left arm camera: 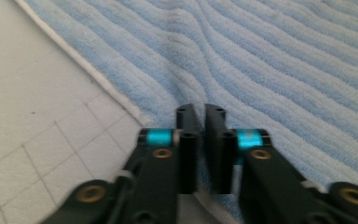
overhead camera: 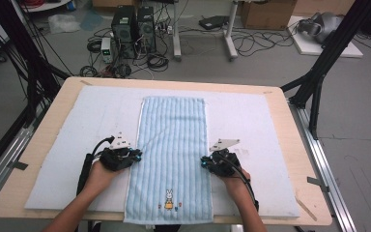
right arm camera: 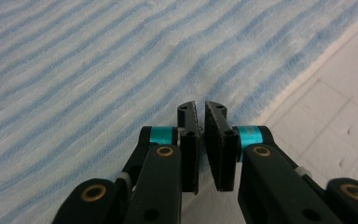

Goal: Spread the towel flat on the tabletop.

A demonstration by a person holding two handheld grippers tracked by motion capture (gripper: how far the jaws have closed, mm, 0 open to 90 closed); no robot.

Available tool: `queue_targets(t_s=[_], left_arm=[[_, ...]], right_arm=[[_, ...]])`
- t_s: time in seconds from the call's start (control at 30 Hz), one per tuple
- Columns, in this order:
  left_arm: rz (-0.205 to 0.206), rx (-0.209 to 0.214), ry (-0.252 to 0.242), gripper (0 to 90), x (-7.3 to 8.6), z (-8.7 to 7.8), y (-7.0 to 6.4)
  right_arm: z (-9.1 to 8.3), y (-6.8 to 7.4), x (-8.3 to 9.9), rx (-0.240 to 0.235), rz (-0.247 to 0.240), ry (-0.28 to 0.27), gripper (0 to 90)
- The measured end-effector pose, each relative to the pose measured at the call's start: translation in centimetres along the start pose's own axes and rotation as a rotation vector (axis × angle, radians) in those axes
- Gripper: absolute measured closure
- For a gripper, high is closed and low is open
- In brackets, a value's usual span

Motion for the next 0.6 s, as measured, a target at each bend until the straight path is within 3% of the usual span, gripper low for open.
queue_targets(t_s=[0.07, 0.17, 0.23, 0.3, 0.47, 0.5, 0.57, 0.6], left_arm=[[-0.048, -0.005, -0.027, 58.2, -0.1, -0.1, 0.3], [-0.077, -0.028, -0.065, 54.5, -0.1, -0.5, 1.1], [-0.094, -0.040, -0.081, 53.8, -0.1, -0.8, 1.6], [-0.118, -0.044, -0.092, 52.7, 0.0, -1.0, 2.1], [-0.167, -0.071, -0.115, 45.6, 0.2, -1.4, 3.1], [-0.170, -0.075, -0.115, 45.2, 0.3, -1.5, 3.2], [-0.184, -0.073, -0.121, 44.8, 0.3, -1.6, 3.4], [-0.187, -0.073, -0.125, 44.6, 0.3, -1.6, 3.5]], right_arm=[[-0.4, 0.0, 0.1, 0.014, -0.006, 0.007, 79.8], [-0.8, 0.4, 0.2, -0.021, -0.014, -0.030, 79.4], [-0.4, 0.7, 0.4, -0.018, -0.053, 0.013, 83.4], [-0.5, 0.7, 0.5, -0.019, -0.043, 0.012, 86.9], [-1.2, 0.8, 0.7, -0.033, -0.070, 0.063, 88.8], [-1.3, 0.8, 0.8, -0.035, -0.067, 0.064, 87.5], [-1.4, 0.7, 1.0, -0.035, -0.069, 0.030, 68.3], [-1.5, 0.5, 1.0, -0.048, -0.044, -0.007, 61.6]])
Point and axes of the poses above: each handheld gripper's, and its own axes: z roughly forward along the jaws, x roughly out of its underside, y roughly to its left, the point moved 1 cm from there along z, roughly forward along the jaws, and after that the axes turned 2 degrees about z, right-handed, at the moved point
